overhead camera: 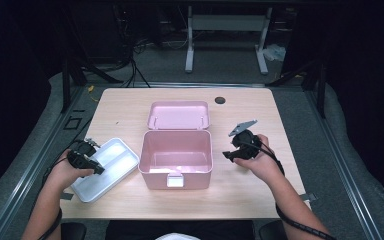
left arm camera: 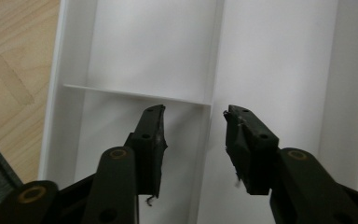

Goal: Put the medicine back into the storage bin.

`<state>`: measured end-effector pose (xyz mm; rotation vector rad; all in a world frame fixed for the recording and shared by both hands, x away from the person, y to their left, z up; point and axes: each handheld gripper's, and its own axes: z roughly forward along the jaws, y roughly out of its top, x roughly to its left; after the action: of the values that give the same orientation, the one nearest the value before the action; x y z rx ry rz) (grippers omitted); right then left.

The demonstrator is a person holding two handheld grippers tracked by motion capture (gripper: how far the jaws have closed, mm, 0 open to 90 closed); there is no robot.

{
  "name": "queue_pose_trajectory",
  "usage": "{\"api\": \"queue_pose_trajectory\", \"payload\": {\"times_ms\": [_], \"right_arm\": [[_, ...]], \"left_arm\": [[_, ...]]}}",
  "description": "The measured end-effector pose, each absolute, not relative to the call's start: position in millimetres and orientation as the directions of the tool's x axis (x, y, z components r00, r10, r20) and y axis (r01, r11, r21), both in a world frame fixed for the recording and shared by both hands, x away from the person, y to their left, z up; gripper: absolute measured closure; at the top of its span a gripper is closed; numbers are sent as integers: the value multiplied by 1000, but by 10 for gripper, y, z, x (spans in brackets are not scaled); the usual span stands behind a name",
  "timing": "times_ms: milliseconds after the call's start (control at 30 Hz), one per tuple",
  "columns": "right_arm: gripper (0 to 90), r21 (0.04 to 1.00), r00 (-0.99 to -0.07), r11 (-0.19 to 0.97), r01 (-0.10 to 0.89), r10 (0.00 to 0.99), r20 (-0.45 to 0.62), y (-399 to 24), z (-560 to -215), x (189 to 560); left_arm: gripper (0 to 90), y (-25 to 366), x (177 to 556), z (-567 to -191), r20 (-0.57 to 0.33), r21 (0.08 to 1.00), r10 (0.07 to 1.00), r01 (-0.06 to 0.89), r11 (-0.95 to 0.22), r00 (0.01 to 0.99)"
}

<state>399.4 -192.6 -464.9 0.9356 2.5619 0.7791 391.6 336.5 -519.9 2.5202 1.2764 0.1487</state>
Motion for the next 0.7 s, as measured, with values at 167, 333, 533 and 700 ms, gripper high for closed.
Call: {"api": "queue_pose_trajectory", "payload": {"times_ms": [167, 333, 533, 700], "right_arm": [[396, 451, -774, 729, 515, 621, -119, -1946, -4546, 4179], [356, 315, -818, 803, 505, 562, -119, -1971, -4537, 4325], [313, 188, -835, 844, 503, 530, -144, -2026, -4589, 4415], [297, 155, -823, 833, 532, 551, -136, -2107, -4619, 4498]], "left_arm": [[461, 3445, 3838, -5137, -70, 351, 807, 772, -530, 586], [404, 3472, 3766, -5098, -82, 363, 813, 777, -514, 576], [374, 3455, 3725, -5010, -85, 392, 806, 764, -513, 586], [366, 3413, 3713, -4986, -81, 394, 798, 755, -524, 597]]}}
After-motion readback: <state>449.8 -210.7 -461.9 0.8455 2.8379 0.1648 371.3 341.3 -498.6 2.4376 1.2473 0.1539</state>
